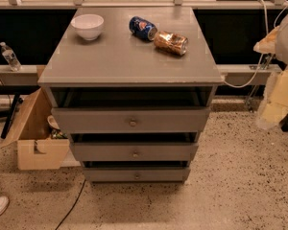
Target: Open middle drawer
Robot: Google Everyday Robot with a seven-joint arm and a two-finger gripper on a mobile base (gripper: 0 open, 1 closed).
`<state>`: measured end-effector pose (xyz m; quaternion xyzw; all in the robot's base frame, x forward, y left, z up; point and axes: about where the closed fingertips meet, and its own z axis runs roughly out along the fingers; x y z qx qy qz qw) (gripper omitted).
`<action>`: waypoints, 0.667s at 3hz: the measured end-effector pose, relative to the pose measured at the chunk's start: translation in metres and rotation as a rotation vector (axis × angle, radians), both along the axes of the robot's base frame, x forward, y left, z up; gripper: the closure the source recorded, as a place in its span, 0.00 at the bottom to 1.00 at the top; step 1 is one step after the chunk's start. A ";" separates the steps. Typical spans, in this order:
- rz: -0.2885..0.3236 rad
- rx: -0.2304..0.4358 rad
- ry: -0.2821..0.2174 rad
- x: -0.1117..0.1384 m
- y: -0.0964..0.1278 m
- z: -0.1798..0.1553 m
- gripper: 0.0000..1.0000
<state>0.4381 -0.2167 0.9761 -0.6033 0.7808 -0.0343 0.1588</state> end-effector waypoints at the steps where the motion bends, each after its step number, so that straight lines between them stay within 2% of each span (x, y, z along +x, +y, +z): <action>1: 0.001 0.000 0.000 0.000 0.000 0.000 0.00; 2: 0.061 0.040 0.015 -0.002 0.013 -0.012 0.00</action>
Offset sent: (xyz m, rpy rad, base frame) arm -0.0003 0.0186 -0.0298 0.0680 0.0607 0.1251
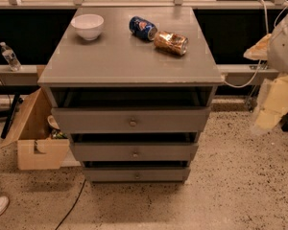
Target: Open middle drawer
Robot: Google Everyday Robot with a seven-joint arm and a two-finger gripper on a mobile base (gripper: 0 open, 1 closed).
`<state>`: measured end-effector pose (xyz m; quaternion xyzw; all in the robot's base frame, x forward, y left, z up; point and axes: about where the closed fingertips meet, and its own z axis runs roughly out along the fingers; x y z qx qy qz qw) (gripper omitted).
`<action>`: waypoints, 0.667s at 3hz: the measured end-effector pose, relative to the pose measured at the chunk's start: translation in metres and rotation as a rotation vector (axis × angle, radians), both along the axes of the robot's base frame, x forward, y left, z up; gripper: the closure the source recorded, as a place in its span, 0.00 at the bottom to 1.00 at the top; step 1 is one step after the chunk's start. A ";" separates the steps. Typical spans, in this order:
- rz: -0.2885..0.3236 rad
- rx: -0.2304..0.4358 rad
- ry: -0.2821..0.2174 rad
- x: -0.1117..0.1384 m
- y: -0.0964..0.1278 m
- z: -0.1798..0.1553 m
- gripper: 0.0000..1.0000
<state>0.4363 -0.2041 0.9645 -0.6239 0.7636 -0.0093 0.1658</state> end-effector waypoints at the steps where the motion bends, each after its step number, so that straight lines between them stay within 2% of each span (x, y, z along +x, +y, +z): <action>1: 0.076 0.065 0.017 -0.007 0.049 -0.045 0.00; 2: 0.113 0.150 0.131 -0.032 0.107 -0.139 0.00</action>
Offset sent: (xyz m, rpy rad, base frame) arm -0.0537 0.1763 -0.2480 0.2819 0.3057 0.1495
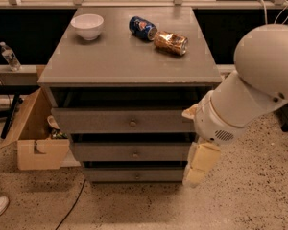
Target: Open middle drawer
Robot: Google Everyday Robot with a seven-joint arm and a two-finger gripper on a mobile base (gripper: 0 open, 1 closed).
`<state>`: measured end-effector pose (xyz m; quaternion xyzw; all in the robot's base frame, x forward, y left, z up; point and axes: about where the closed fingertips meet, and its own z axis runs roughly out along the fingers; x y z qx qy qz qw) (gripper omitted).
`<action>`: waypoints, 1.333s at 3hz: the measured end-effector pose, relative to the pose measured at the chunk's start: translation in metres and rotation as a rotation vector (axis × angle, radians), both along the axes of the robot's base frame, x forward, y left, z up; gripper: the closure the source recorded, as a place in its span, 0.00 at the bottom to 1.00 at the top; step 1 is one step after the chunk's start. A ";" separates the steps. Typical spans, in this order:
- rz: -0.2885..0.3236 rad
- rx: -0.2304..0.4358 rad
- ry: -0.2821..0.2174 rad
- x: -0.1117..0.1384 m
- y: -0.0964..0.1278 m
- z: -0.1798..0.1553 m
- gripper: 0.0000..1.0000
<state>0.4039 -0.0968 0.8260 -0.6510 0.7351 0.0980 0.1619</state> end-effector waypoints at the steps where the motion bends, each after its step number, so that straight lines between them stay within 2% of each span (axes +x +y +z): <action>1: 0.000 0.001 -0.005 0.001 0.000 0.002 0.00; 2: 0.007 0.001 -0.004 0.011 -0.001 -0.042 0.00; 3: 0.013 0.007 -0.012 0.035 -0.005 -0.117 0.00; 4: 0.010 0.053 -0.002 0.066 0.001 -0.192 0.00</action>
Offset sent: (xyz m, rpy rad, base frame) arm 0.0401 -0.0064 -0.1640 0.0063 0.0052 0.0267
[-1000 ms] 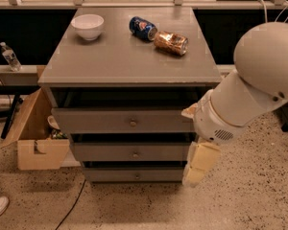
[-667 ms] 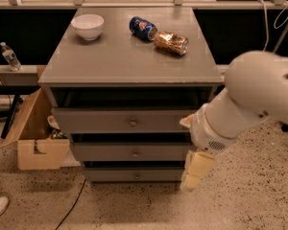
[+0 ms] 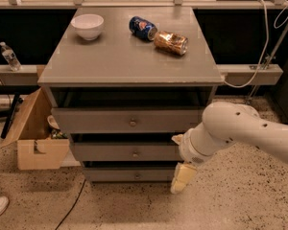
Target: Open middle drawer
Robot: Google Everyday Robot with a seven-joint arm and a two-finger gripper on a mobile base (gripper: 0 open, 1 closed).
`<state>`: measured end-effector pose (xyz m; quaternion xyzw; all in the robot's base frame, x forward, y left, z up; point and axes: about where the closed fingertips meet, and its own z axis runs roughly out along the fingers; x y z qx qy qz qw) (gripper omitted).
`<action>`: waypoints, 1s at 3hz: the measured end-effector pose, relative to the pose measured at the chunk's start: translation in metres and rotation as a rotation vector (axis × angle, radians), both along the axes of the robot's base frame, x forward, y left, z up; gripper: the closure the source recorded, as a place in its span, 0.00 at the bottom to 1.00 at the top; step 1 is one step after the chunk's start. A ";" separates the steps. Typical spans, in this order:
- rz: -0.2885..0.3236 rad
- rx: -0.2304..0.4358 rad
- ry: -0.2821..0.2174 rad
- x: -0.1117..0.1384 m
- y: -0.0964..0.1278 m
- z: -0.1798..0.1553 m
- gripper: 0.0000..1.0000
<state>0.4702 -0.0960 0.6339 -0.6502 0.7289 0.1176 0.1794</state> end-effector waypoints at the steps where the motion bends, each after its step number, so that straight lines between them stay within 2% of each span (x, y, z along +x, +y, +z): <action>1: -0.009 0.004 0.002 0.001 -0.001 -0.006 0.00; 3: -0.019 -0.072 0.009 0.027 -0.027 -0.086 0.00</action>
Offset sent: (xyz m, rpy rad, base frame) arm 0.0340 -0.0297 -0.1023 -0.1158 -0.0002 -0.0063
